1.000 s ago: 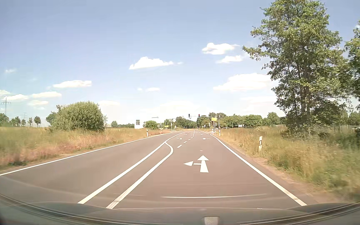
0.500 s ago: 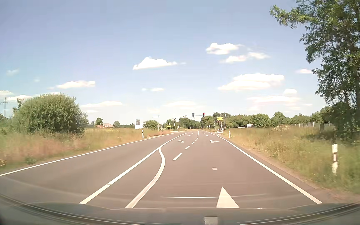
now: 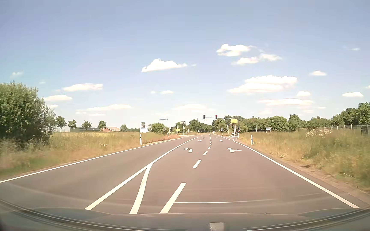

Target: Follow the waypoints while adhering to traffic rules and regulations

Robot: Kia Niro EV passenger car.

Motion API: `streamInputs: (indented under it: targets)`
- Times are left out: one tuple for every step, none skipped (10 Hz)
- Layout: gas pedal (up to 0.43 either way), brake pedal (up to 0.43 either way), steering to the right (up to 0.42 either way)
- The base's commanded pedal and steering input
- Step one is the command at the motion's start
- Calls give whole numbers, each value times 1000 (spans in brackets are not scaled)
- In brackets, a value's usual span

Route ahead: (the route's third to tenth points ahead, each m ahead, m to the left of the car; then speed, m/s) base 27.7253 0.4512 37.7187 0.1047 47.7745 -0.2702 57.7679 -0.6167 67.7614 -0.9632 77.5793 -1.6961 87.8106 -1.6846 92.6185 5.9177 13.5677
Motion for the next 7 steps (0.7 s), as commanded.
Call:
streamInputs:
  targets:
    - [0, 134, -16]
    - [0, 140, -15]
    - [0, 140, -14]
    - [0, 140, -12]
    - [0, 140, -10]
    - [0, 140, -6]
    - [0, 140, -2]
